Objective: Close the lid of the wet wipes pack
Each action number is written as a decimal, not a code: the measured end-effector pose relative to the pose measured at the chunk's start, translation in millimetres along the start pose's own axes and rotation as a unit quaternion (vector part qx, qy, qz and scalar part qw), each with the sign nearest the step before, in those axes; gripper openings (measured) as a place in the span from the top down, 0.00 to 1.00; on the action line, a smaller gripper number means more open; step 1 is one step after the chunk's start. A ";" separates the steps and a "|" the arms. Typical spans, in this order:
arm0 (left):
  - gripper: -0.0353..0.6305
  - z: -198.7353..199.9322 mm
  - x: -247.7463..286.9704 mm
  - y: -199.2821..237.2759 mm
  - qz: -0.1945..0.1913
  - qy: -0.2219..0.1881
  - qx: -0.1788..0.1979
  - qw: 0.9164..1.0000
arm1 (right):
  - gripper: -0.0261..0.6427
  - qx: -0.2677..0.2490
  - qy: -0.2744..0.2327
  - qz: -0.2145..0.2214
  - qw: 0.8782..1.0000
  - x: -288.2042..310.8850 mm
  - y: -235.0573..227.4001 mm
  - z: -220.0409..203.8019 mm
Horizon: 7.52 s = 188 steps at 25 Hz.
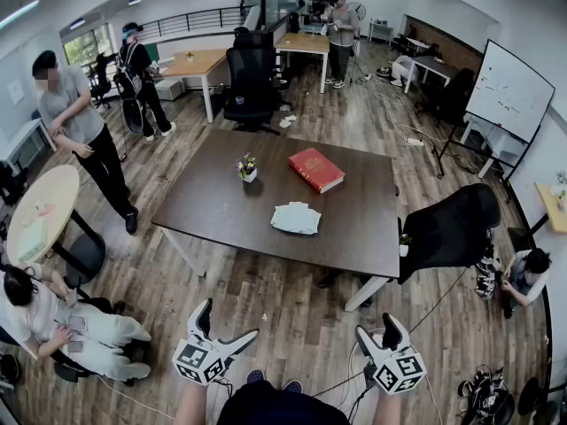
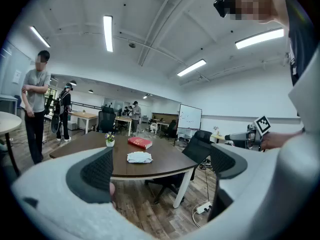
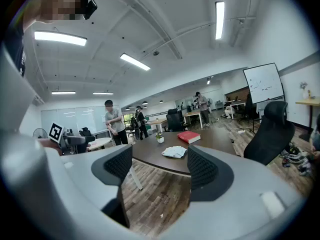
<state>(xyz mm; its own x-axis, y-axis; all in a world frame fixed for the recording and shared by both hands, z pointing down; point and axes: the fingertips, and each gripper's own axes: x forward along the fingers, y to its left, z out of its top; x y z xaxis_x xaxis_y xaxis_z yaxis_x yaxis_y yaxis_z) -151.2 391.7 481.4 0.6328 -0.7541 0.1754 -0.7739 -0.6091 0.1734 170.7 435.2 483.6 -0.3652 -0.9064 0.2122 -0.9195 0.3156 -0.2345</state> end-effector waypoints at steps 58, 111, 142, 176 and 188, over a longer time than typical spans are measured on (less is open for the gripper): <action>0.05 54.8 275.9 139.5 -0.083 0.041 0.013 0.996 | 0.34 0.012 0.003 -0.014 1.000 272.9 -95.0 79.6; 0.06 6.9 458.2 221.4 -0.148 0.128 -0.025 0.980 | 0.21 0.018 0.064 0.059 0.996 476.2 -145.8 97.8; 0.10 -182.6 541.9 220.8 -0.176 0.331 0.081 0.923 | 0.22 0.035 0.126 0.115 0.985 522.0 -157.0 68.8; 0.17 -215.9 551.5 230.4 -0.156 0.391 0.100 0.902 | 0.24 0.068 0.208 0.177 0.960 602.8 -162.9 12.9; 0.17 -216.4 552.6 232.1 -0.154 0.391 0.097 0.902 | 0.25 0.076 0.277 0.190 0.939 641.3 -165.8 -42.1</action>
<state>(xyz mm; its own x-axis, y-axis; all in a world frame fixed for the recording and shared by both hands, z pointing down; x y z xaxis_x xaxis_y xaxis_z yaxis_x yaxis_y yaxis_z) 24.0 -113.3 828.3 0.5838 -0.1840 0.7908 -0.4990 -0.8496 0.1707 82.8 -186.7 698.4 -0.7207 -0.4389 0.5367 -0.6919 0.5039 -0.5170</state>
